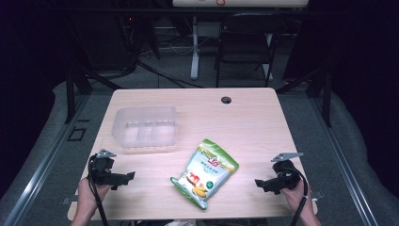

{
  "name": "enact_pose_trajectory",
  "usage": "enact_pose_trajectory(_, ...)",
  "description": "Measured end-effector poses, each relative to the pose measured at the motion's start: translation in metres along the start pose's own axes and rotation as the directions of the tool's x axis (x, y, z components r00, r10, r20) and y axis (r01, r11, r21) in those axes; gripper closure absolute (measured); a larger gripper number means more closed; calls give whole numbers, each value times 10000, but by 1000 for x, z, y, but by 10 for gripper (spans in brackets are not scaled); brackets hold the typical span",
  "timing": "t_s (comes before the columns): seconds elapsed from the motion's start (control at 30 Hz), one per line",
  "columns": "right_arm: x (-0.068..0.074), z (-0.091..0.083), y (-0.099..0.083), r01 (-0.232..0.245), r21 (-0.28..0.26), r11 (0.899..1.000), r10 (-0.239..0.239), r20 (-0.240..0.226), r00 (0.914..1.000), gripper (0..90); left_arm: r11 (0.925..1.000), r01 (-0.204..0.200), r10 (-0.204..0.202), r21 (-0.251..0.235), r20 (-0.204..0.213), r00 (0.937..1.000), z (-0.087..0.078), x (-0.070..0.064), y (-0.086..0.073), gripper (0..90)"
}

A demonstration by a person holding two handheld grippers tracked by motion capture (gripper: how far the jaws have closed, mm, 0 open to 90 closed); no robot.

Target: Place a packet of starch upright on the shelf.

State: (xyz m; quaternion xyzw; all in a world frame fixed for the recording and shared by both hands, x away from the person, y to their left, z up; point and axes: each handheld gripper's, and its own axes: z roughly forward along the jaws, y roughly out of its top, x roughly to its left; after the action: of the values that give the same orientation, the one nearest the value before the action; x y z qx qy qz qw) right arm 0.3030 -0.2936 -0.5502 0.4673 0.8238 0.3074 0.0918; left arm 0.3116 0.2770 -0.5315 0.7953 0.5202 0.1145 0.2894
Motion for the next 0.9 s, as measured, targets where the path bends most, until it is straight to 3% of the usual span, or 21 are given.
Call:
enact_pose_trajectory(0.33, 0, 0, 0, -13, 15, 10000, 13, 48, 10000, 4, 9999, -105, 105, -17, 243, 9996, 0, -4, 3, 4)
enact_pose_trajectory(0.67, 0, 1, 0, -6, 53, 10000, 6, -41, 10000, 5, 9998, -108, 93, 170, 857, 9963, 2, -10, 8, 5)
enact_pose_trajectory(0.9, -2, 1, -1, -30, 42, 10000, 30, -76, 10000, 5, 9993, -298, 273, 230, 1028, 9943, 2, -18, 13, 4)
